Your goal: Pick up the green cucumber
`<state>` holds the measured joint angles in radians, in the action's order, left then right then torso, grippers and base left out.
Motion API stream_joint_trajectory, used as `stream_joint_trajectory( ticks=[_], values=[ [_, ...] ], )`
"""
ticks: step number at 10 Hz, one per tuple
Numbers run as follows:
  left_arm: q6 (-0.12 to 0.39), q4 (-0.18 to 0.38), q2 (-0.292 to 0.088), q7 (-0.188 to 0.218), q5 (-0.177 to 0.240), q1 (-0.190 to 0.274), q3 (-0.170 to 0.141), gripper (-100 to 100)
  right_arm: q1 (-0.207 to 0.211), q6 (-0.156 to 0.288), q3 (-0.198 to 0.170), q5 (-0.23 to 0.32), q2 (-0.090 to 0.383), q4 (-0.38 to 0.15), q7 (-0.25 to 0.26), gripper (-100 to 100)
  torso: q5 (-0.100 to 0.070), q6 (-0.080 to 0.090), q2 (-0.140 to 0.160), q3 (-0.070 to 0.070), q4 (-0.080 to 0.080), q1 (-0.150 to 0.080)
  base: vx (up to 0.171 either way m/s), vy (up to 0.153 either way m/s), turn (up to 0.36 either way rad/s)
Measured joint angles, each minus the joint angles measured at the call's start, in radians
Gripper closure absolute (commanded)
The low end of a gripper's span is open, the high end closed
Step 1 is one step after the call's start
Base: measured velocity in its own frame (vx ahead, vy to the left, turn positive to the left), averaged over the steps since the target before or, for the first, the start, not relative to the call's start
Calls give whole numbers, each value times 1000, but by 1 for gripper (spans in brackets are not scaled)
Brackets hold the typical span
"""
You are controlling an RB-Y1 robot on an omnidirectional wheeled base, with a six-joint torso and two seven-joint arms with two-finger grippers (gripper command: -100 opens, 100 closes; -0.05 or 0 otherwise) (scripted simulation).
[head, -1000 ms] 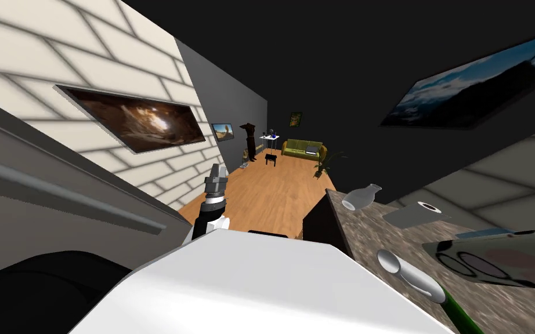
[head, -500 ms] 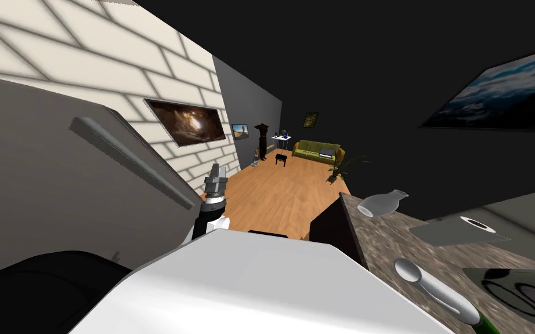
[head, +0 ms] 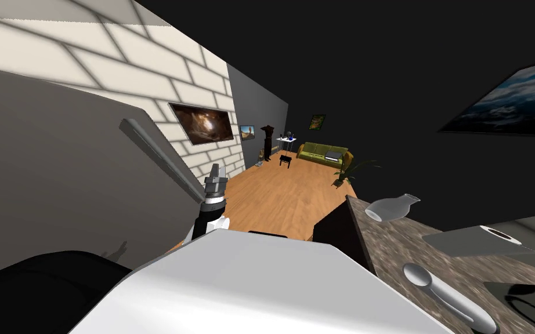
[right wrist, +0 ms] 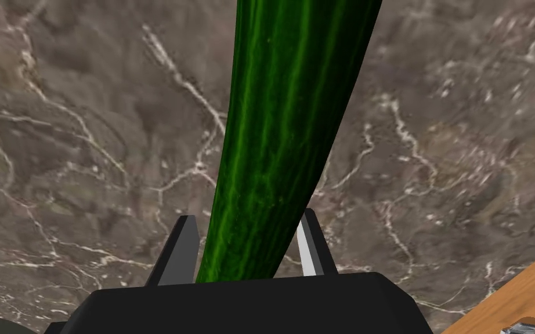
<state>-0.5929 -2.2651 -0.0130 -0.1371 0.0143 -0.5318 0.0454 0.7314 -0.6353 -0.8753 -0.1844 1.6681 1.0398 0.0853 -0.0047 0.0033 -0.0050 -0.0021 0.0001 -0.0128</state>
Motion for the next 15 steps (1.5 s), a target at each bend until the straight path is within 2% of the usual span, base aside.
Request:
stream_joint_trajectory(
  ticks=[2,3,4,6,7,8,10,11,13,14,15],
  values=[
    [0,0,0,0,0,0,0,0,0,0,0,0,0,0,0,100,0,0,0,0,0,-1,0,0,0],
    [0,0,0,0,0,0,0,0,0,0,0,0,0,0,0,0,0,0,0,0,0,-1,0,0,0],
    [0,0,0,0,0,0,0,0,0,0,0,0,0,0,1,100,0,0,0,0,0,-1,144,-99,-424],
    [0,0,0,0,0,-1,0,0,-6,-8,44,49,8,22,16,100,-1,3,-10,-6,-3,-9,226,-140,-454],
    [0,0,0,0,0,-1,0,0,4,-13,77,60,17,42,34,100,-1,0,-15,-9,-3,-10,233,-121,-433],
    [0,0,0,0,0,-1,0,0,-14,-21,92,89,7,34,37,100,-2,1,-15,-9,-4,-10,114,-51,-243],
    [0,0,0,0,0,0,0,0,-26,-31,94,146,5,21,27,100,0,-1,-3,-2,-1,-4,62,-28,-153],
    [0,0,0,0,0,0,0,0,-45,-39,115,187,-4,19,27,100,-1,-1,-7,-4,-1,-6,191,-23,-434],
    [0,0,0,0,0,0,0,0,-46,-52,138,243,4,24,34,100,-1,-2,-8,-5,-2,-3,153,-12,-314],
    [0,0,0,0,0,-1,0,0,-44,-57,168,265,12,40,44,100,-1,-1,-12,-7,-2,-4,228,-27,-461],
    [0,0,0,0,0,0,0,0,-56,-64,183,298,8,40,48,100,-1,-1,-13,-8,-3,-4,109,-15,-163]
  ],
)
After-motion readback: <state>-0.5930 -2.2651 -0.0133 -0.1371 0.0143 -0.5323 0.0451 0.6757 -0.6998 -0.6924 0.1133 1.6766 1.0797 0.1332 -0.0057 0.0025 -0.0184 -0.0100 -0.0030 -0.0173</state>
